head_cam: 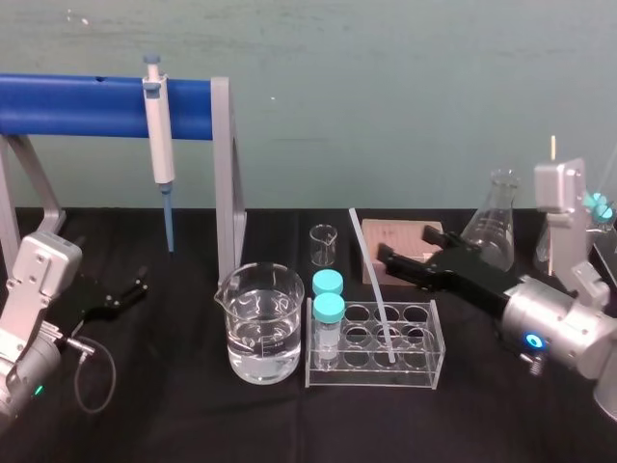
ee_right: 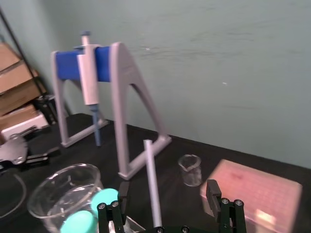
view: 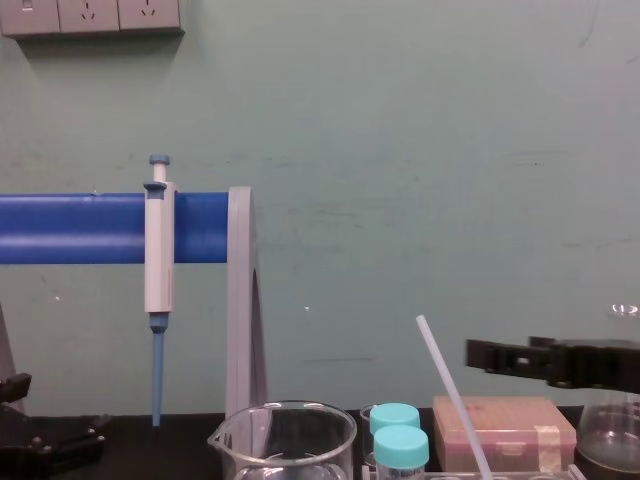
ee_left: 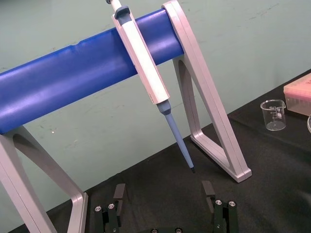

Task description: Pick up the stirring rod with one hand, then place it down.

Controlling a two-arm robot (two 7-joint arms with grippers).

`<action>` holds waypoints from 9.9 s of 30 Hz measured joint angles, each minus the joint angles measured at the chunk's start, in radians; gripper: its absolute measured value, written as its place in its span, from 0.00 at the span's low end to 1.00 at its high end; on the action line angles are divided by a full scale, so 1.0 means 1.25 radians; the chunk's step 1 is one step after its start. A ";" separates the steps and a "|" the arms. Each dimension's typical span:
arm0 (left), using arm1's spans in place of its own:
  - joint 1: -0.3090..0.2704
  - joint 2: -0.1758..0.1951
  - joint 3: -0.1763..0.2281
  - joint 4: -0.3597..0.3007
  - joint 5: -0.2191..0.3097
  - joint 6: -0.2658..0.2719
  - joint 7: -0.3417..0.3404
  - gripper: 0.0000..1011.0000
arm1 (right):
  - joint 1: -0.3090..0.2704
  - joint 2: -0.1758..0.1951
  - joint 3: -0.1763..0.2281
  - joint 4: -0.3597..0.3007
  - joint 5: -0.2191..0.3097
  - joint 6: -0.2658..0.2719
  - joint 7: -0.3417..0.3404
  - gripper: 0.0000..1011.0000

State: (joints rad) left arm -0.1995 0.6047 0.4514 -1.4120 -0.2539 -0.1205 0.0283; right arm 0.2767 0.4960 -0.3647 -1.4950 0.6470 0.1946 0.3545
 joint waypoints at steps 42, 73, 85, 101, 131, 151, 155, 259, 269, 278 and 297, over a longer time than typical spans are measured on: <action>0.000 0.000 0.000 0.000 0.000 0.000 0.000 0.99 | 0.125 -0.111 -0.081 0.161 -0.124 -0.015 0.020 0.83; 0.000 0.000 0.000 0.000 0.000 0.000 0.000 0.99 | 0.116 -0.110 -0.074 0.154 -0.121 -0.029 0.028 0.07; 0.000 0.000 0.000 0.000 0.000 0.000 0.000 0.99 | 0.038 -0.097 -0.029 0.093 -0.138 -0.207 0.069 0.07; 0.000 0.000 0.000 0.000 0.000 0.000 0.000 0.99 | -0.028 -0.092 0.082 -0.033 -0.134 -0.360 0.078 0.07; 0.000 0.000 0.000 0.000 0.000 0.000 0.000 0.99 | -0.046 -0.089 0.153 -0.061 -0.159 -0.326 0.055 0.07; 0.000 0.000 0.000 0.000 0.000 0.000 0.000 0.99 | -0.049 -0.093 0.148 -0.062 -0.161 -0.320 0.062 0.07; 0.000 0.000 0.000 0.000 0.000 0.000 0.000 0.99 | -0.048 -0.094 0.148 -0.062 -0.161 -0.320 0.062 0.07; 0.000 0.000 0.000 0.000 0.000 0.000 0.000 0.99 | 0.036 -0.123 0.044 0.176 -0.047 -0.434 0.256 0.07; 0.000 0.000 0.000 0.000 0.000 0.000 0.000 0.99 | 0.056 -0.143 0.027 0.226 -0.087 -0.459 0.246 0.07; 0.000 0.000 0.000 0.000 0.000 0.000 0.000 0.99 | 0.063 -0.157 0.020 0.266 -0.114 -0.468 0.238 0.07; 0.000 0.000 0.000 0.000 0.000 0.000 0.000 0.99 | 0.061 -0.176 0.015 0.313 -0.160 -0.466 0.212 0.07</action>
State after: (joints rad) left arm -0.1995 0.6047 0.4514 -1.4120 -0.2539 -0.1205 0.0283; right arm 0.3524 0.2755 -0.3456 -1.1034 0.4475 -0.3879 0.6195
